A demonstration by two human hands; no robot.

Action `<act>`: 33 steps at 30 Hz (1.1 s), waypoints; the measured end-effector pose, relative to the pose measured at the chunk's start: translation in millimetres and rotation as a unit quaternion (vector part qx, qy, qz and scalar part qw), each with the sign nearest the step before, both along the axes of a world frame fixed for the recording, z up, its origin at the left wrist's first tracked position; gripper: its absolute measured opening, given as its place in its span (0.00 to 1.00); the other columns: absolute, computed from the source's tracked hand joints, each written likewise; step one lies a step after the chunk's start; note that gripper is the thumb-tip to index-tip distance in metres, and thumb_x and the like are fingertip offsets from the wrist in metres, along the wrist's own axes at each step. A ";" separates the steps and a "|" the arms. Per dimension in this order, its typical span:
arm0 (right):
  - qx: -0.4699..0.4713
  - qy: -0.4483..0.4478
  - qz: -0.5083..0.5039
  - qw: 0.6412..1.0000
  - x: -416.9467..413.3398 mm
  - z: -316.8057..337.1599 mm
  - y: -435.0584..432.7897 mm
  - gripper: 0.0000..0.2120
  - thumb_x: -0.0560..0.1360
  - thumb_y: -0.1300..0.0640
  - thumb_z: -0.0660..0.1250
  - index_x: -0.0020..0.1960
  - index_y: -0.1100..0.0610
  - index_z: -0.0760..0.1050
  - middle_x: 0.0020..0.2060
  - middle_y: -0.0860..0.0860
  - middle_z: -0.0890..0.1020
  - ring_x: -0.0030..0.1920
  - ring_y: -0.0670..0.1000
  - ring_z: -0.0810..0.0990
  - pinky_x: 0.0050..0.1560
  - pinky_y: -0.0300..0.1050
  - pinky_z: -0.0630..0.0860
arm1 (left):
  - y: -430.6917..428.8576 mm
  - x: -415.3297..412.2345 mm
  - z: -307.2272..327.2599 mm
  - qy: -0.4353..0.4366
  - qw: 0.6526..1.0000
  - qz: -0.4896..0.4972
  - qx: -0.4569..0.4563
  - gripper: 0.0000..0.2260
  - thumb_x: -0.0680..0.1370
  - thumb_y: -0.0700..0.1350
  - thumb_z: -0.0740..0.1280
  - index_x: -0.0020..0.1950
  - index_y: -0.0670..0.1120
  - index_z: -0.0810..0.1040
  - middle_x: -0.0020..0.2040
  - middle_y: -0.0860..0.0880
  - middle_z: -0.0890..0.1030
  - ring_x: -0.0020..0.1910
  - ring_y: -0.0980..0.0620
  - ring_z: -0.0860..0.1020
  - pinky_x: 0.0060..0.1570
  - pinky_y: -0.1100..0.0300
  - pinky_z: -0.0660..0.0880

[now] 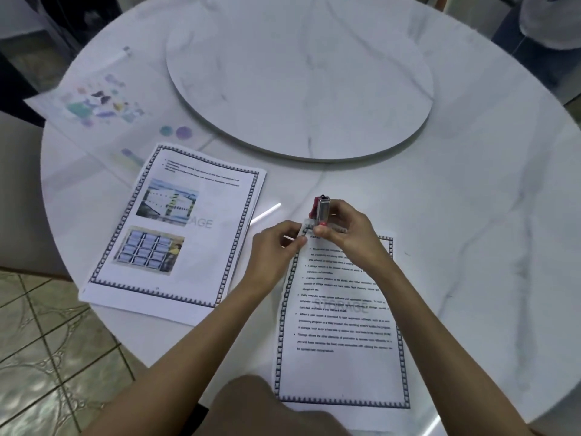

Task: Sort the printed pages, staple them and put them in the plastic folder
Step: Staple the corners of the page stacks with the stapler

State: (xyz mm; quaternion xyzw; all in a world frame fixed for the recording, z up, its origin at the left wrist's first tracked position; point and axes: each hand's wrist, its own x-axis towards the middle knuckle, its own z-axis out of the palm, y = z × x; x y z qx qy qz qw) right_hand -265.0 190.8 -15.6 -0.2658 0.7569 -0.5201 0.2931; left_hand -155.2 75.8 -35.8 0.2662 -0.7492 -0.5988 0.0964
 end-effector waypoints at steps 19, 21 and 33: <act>0.074 0.038 0.052 0.995 2.3 0.1 -5.3 0.11 0.71 0.60 0.70 0.50 0.49 0.73 0.44 0.40 0.82 0.49 0.34 0.78 0.52 0.26 0.70 | 17.6 15.0 -32.6 -0.083 0.994 -0.009 -0.075 0.14 0.79 0.45 0.62 0.35 0.43 0.67 0.29 0.47 0.70 0.28 0.54 0.65 0.28 0.66 0.63; 0.082 0.025 0.070 0.994 -0.1 1.8 -6.1 0.12 0.71 0.59 0.70 0.48 0.46 0.72 0.48 0.45 0.83 0.54 0.42 0.79 0.59 0.36 0.72 | 18.3 14.1 -32.8 -0.078 0.993 -0.001 -0.088 0.15 0.79 0.44 0.62 0.34 0.42 0.65 0.29 0.47 0.69 0.27 0.54 0.63 0.28 0.65 0.62; 0.149 -0.007 0.124 0.981 -11.3 3.5 -8.7 0.22 0.69 0.60 0.72 0.62 0.54 0.72 0.56 0.50 0.80 0.60 0.48 0.76 0.65 0.52 0.71 | 21.0 13.2 -30.1 -0.052 0.994 0.027 -0.087 0.19 0.78 0.41 0.63 0.29 0.48 0.60 0.25 0.52 0.64 0.26 0.56 0.60 0.27 0.67 0.61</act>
